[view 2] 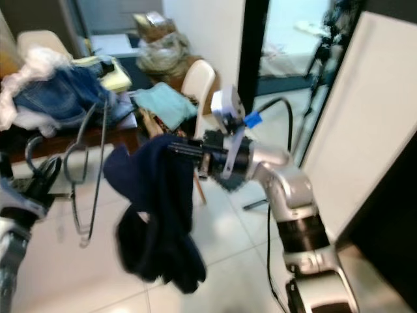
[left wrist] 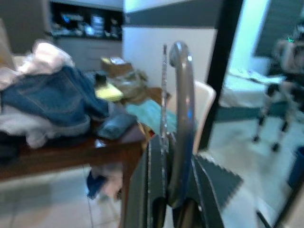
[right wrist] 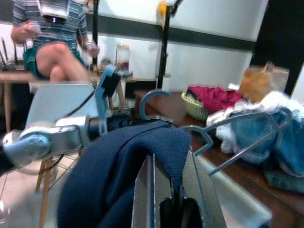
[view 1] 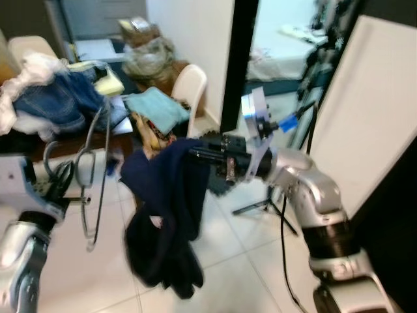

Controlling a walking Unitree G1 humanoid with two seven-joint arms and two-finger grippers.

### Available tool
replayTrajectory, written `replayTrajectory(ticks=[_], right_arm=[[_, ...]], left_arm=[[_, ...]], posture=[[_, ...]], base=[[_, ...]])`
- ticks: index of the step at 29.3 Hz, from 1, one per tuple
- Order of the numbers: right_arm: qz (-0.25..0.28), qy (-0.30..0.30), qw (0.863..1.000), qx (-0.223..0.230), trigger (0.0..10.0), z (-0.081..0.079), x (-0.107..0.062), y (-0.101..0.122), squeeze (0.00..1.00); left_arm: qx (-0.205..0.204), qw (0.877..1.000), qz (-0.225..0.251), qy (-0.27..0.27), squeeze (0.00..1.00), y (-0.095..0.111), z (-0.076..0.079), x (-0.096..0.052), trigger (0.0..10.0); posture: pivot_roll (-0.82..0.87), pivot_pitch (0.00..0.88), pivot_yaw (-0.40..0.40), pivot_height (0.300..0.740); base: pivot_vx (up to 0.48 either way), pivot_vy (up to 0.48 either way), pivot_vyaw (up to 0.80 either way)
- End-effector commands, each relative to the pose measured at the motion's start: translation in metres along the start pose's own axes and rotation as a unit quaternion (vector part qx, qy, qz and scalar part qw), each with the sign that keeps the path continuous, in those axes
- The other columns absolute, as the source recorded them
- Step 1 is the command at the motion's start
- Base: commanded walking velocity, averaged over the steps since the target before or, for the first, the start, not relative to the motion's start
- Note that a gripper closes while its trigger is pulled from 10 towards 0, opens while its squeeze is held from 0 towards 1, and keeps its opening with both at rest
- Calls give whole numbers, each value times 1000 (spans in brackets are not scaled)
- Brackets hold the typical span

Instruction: Hang hanger

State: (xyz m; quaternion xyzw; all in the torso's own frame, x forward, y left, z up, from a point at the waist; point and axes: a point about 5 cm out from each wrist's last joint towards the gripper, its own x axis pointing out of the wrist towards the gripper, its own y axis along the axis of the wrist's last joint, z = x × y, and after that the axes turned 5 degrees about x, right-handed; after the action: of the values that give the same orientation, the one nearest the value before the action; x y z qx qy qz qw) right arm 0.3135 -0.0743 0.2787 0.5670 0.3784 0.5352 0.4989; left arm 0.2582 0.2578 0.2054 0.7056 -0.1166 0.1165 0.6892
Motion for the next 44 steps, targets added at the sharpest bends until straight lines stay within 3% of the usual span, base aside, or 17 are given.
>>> replayTrajectory(ticks=[1, 5, 8, 10, 11, 12, 14, 17, 21, 37, 44], right_arm=[[31, -19, 999, -22, 10000, 3, 11, 20, 0], [55, -36, 997, -35, 10000, 6, 23, 36, 0], [55, -36, 997, -35, 10000, 6, 23, 36, 0], [66, -41, 996, -41, 10000, 6, 27, 43, 0], [75, -43, 995, -46, 10000, 6, 32, 50, 0], [75, -43, 995, -46, 10000, 6, 32, 50, 0], [73, -45, 994, -62, 10000, 3, 44, 58, 0], [67, -55, 994, -68, 10000, 4, 50, 60, 0], [65, -62, 994, -69, 10000, 6, 52, 60, 0], [67, -77, 992, -76, 10000, 10, 61, 63, 0], [97, -134, 982, -87, 10000, 25, 59, 80, 0]], left_arm=[[9, 1000, 8, 0, 0, 11, 2, 7, 10000], [18, 999, 41, -13, 0, 32, 12, 19, 10000], [18, 999, 41, -13, 0, 32, 12, 19, 10000], [21, 998, 58, -18, 0, 43, 16, 23, 10000], [29, 997, 74, -21, 0, 56, 20, 28, 10000], [29, 997, 74, -21, 0, 56, 20, 28, 10000], [50, 993, 109, -20, 0, 84, 23, 37, 10000], [61, 990, 129, -12, 0, 102, 21, 42, 10000], [57, 990, 131, -7, 0, 105, 21, 44, 10000], [59, 993, 102, 2, 0, 100, 32, 50, 10000], [60, 992, 107, -18, 0, 108, 43, 54, 10000]], posture=[[17, 0, -31, 736], [20, 0, -32, 736], [20, 0, -32, 736], [20, 0, -32, 736], [25, 0, -31, 736], [25, 0, -31, 736], [28, 0, -33, 736], [31, 0, -35, 736], [35, 0, -36, 736], [39, 0, -40, 736], [37, 0, -41, 736]], base=[[480, 0, 725], [480, 0, 728], [480, 0, 725], [480, 0, 725], [480, 0, 725], [480, 0, 725], [480, 0, 725], [480, 0, 725], [421, 0, 725], [0, 0, 725], [0, 0, 605]])
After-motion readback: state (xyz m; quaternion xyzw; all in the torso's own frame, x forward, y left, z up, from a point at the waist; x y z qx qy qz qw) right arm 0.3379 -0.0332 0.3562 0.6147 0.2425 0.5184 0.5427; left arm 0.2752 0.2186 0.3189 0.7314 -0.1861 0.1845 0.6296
